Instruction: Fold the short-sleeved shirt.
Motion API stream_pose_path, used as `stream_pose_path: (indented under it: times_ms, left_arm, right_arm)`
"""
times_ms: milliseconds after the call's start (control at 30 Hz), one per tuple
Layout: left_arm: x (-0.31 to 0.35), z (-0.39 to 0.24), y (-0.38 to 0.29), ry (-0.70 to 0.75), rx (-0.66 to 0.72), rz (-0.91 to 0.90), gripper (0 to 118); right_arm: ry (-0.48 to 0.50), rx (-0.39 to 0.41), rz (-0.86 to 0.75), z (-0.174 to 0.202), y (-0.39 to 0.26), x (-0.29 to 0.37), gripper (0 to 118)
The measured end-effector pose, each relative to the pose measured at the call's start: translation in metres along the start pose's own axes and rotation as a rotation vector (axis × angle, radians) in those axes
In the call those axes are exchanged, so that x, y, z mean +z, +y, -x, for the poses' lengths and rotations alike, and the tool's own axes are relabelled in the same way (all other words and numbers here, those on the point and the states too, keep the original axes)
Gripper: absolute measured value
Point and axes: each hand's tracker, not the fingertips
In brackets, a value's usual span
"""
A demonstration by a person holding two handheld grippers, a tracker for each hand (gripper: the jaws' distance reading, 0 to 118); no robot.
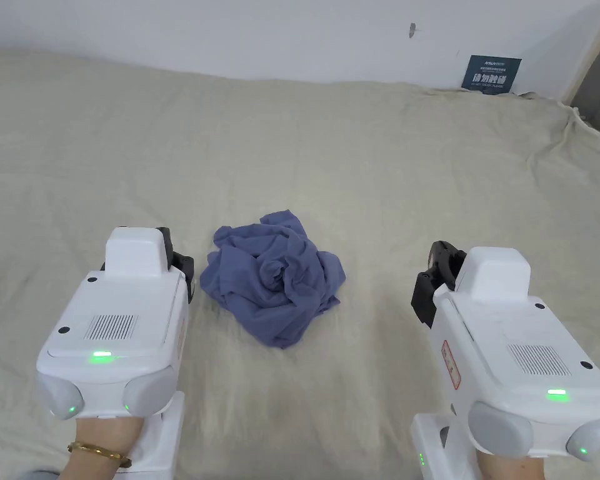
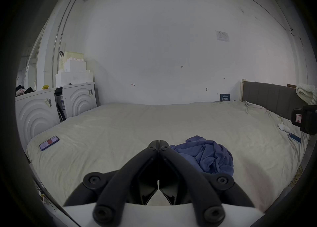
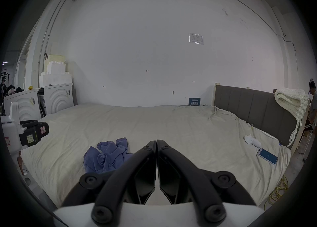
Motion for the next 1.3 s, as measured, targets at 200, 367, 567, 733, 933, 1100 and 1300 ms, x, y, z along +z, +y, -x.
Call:
stream_pose_path:
  times_ms: [200, 367, 567, 733, 933, 1100, 1300]
  left_arm:
    - [0.003, 0.001, -0.001, -0.004, 0.008, 0.000, 0]
    - [0.003, 0.002, 0.000, -0.003, 0.017, 0.003, 0]
    - [0.002, 0.001, 0.001, -0.002, 0.020, 0.006, 0]
    - [0.002, 0.001, -0.001, -0.004, 0.023, 0.015, 0]
    - [0.001, 0.003, 0.000, -0.009, 0.025, 0.019, 0]
    - [-0.001, 0.005, 0.003, -0.005, 0.034, 0.015, 0]
    - [-0.003, 0.007, 0.006, -0.005, 0.035, 0.010, 0]
  right_arm:
    - [0.005, 0.000, 0.001, 0.001, -0.001, 0.002, 0]
    - [0.008, 0.002, 0.004, 0.002, -0.002, 0.001, 0]
    - [0.009, 0.003, 0.011, 0.003, -0.002, 0.001, 0]
    - [0.010, 0.004, 0.016, 0.004, -0.003, -0.001, 0]
    - [0.007, 0.011, 0.033, 0.002, 0.002, -0.011, 4]
    - [0.029, 0.029, 0.105, -0.001, 0.018, -0.035, 76]
    - [0.100, 0.097, 0.279, 0.005, 0.048, -0.089, 99]
